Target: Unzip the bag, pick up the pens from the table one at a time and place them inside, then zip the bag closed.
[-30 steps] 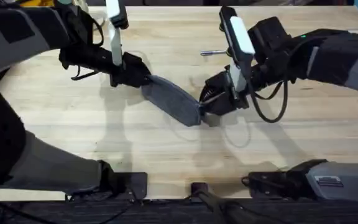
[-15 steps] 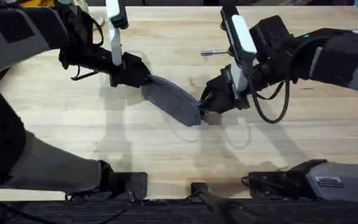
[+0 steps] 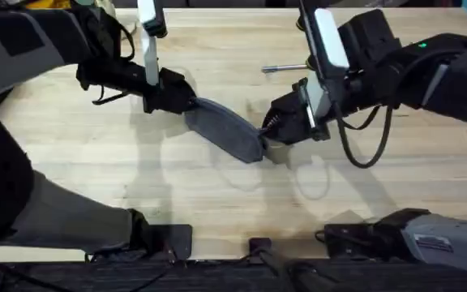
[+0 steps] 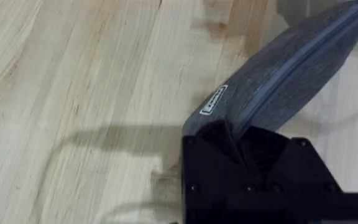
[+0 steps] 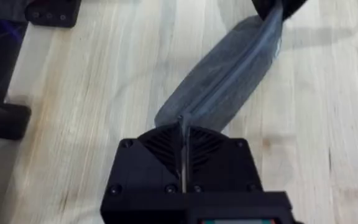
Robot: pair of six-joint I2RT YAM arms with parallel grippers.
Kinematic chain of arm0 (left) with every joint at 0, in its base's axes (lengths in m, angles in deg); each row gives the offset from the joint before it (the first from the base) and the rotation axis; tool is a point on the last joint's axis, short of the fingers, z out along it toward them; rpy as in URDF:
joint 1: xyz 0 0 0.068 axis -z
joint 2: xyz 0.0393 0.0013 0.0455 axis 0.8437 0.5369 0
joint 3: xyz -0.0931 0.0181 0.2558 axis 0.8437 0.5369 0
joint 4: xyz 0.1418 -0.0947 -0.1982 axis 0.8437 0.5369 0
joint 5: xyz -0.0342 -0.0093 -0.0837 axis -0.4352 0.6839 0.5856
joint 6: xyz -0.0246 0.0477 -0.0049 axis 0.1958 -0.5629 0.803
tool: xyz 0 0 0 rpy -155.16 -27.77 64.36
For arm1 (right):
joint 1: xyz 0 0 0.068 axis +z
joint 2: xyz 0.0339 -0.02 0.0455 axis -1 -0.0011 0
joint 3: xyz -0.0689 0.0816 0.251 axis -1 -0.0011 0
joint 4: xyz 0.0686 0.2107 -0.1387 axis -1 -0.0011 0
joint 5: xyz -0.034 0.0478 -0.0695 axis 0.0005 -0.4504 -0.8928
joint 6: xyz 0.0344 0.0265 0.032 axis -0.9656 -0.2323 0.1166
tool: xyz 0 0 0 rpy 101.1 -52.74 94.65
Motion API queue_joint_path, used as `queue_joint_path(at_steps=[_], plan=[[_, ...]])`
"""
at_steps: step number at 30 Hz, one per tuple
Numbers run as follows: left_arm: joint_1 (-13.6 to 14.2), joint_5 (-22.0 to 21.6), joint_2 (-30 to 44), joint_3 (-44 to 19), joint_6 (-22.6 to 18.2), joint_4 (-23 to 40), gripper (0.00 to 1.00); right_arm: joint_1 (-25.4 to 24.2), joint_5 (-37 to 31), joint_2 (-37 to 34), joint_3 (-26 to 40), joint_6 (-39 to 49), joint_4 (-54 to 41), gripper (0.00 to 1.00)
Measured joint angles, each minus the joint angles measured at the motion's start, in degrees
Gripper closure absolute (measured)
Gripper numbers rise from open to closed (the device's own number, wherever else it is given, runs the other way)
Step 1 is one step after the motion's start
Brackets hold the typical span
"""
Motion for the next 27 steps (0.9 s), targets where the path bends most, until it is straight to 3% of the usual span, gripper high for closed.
queue_joint_path(at_steps=[18, 27], plan=[[-0.2, -0.1, 0.0, 0.0, 0.0, 0.2, 0.959, 8.1, -5.9, -0.1, 0.1, -11.3, 14.8, 0.969], [-0.3, -0.2, 0.0, 0.0, 0.0, 0.2, 0.959, 11.4, -9.0, -7.7, 8.4, -12.6, 14.7, 0.969]])
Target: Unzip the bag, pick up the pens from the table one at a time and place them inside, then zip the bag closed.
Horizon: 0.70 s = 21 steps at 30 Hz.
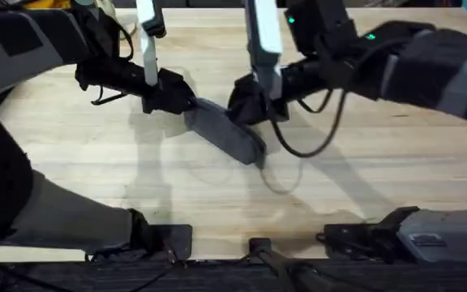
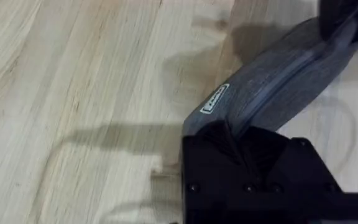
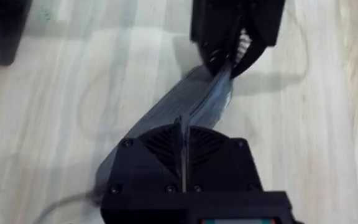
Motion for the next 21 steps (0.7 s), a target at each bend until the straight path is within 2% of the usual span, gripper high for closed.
queue_joint_path(at_steps=[13, 21], plan=[[0.0, 0.0, 0.0, 0.0, 0.0, 0.0, 0.959, 2.6, -0.2, -13.6, 14.4, -0.5, -0.3, 0.969], [-0.7, -0.5, 0.0, -0.2, 0.0, -0.6, 0.959, 3.4, -0.2, -18.0, 18.1, -0.5, 2.3, 0.969]])
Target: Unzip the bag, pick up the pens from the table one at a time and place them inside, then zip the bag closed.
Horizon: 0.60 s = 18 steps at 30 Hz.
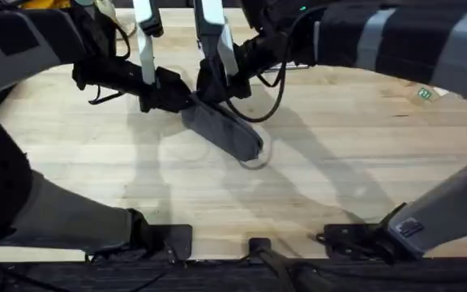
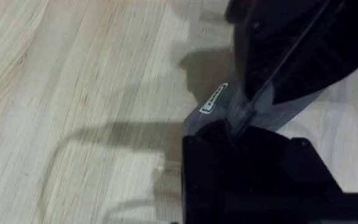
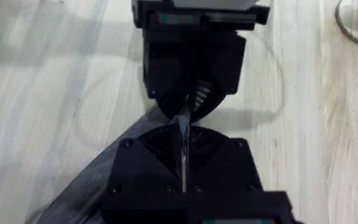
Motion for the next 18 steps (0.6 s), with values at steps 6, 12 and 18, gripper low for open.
queue_joint_path(at_steps=[6, 12, 18], plan=[[0.0, -0.1, 0.0, 0.0, 0.0, 0.1, 0.959, 0.2, 0.0, -1.2, 0.5, -1.0, 1.6, 0.969], [0.0, -0.1, 0.0, 0.0, 0.0, 0.1, 0.959, 0.2, 0.0, -1.2, 0.5, -2.7, 1.6, 0.97], [0.2, -0.1, 0.0, 0.0, 0.0, 0.2, 0.959, -0.6, 0.1, -0.2, 1.3, -4.7, 0.4, 0.306]])
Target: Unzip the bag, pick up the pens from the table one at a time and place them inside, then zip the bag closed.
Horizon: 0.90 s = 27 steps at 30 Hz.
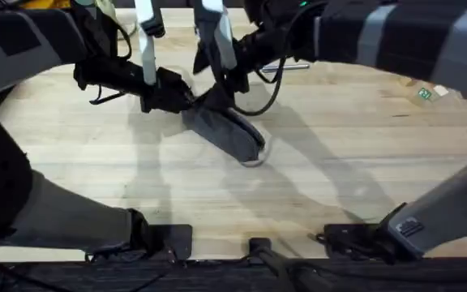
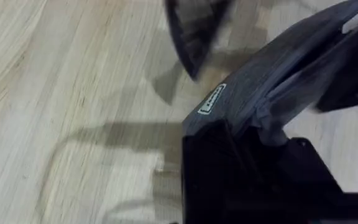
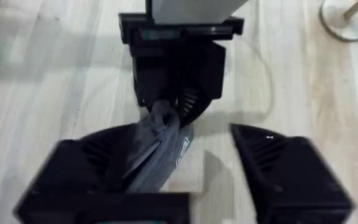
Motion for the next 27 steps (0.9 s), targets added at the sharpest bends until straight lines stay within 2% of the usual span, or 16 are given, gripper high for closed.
queue_joint_path(at_steps=[1, 2, 3, 8, 15, 16, 17, 21, 22, 23, 27], plan=[[0.0, 0.0, 0.0, 0.0, 0.0, 0.0, 0.957, -0.2, 0.0, 0.9, 0.1, -0.2, -0.7, 0.143], [0.0, 0.0, 0.0, 0.0, 0.0, 0.0, 0.958, -0.4, 0.0, 1.7, 0.2, -0.2, -1.5, 0.046], [0.0, 0.0, 0.0, 0.0, 0.0, 0.0, 0.958, -0.6, 0.1, 2.8, 0.3, -0.3, -2.5, 0.015], [0.0, 0.0, 0.0, 0.0, 0.0, 0.0, 0.957, -1.3, -0.6, 8.1, 0.7, -0.6, -7.8, 0.006], [0.0, 0.0, 0.0, 0.0, 0.0, 0.0, 0.936, -1.3, -6.8, 14.6, 1.0, -0.8, -15.8, 0.005], [0.0, 0.0, 0.0, 0.0, 0.0, -0.1, 0.856, -1.3, -7.5, 15.5, 1.0, -0.8, -16.7, 0.005], [0.0, 0.1, 0.0, 0.0, 0.2, 0.0, 0.733, -1.3, -8.2, 16.3, 1.0, -0.8, -17.5, 0.005], [0.0, 0.0, 0.0, 0.0, 0.2, 0.0, 0.104, -1.3, -11.0, 19.5, 1.0, -0.9, -20.8, 0.005], [0.0, -0.1, 0.0, 0.0, 0.4, 0.1, 0.033, -1.3, -11.7, 20.2, 1.0, -0.9, -21.4, 0.005], [0.0, -0.1, 0.0, 0.0, 0.5, 0.1, 0.015, -1.3, -12.2, 20.7, 1.0, -0.8, -21.7, 0.005], [0.0, -0.1, 0.0, 0.0, 0.4, 0.1, 0.008, -1.2, -13.4, 21.7, 1.0, -0.8, -23.1, 0.005]])
